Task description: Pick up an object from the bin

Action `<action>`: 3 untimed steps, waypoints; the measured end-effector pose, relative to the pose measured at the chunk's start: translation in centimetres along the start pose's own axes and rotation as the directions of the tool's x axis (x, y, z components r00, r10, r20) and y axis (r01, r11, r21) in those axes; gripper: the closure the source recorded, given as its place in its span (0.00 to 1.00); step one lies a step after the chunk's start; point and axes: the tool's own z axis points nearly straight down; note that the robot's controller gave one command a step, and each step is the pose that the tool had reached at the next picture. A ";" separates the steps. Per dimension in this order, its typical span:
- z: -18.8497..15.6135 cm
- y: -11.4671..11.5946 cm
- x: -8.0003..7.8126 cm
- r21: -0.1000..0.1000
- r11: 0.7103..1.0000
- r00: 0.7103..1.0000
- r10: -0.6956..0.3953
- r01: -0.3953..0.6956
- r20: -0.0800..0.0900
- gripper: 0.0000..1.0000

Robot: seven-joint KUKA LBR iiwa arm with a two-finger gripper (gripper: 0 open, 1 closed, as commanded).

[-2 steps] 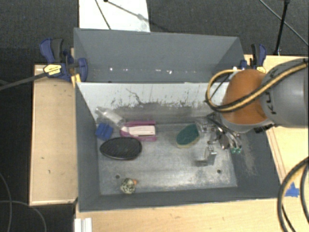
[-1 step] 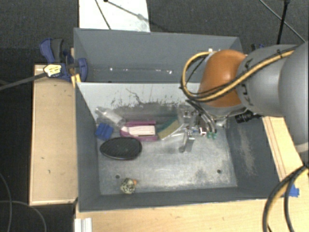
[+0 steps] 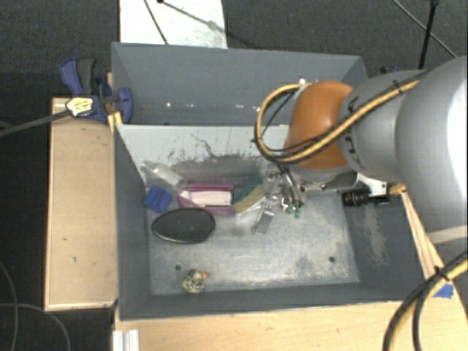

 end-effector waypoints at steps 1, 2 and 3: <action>3.5 -2.6 -2.1 0.001 0.987 0.987 0.159 -0.159 0.000 0.00; 3.5 -1.3 -0.5 0.005 0.863 0.863 0.505 -0.505 -0.005 0.00; 3.5 -1.4 -0.5 0.006 0.866 0.866 0.500 -0.500 -0.005 1.00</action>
Offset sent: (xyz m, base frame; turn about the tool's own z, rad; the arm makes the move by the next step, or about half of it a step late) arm 0.0106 -0.0307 -0.0354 0.1601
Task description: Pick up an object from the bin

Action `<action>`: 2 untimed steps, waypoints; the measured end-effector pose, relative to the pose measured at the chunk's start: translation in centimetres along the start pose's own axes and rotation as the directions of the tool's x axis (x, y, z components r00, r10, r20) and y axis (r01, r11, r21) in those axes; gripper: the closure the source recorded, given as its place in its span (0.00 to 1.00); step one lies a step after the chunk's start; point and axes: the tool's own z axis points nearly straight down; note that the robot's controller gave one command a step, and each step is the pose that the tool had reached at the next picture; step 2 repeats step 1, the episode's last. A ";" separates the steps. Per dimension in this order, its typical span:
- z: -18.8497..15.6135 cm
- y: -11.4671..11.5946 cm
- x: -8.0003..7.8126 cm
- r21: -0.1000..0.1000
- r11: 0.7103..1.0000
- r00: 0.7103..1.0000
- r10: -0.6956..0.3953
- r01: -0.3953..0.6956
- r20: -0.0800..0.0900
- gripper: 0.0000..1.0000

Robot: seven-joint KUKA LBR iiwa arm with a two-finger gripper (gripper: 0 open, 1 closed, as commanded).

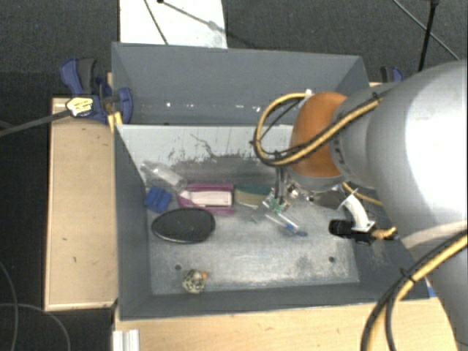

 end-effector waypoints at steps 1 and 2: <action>-3.5 0.0 -0.1 -0.008 1.000 1.000 -0.008 0.008 0.007 1.00; -3.5 0.0 -0.1 -0.008 1.000 1.000 -0.008 0.008 0.007 1.00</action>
Offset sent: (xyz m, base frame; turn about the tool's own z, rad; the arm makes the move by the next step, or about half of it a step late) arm 0.0000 0.0000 0.0328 0.0000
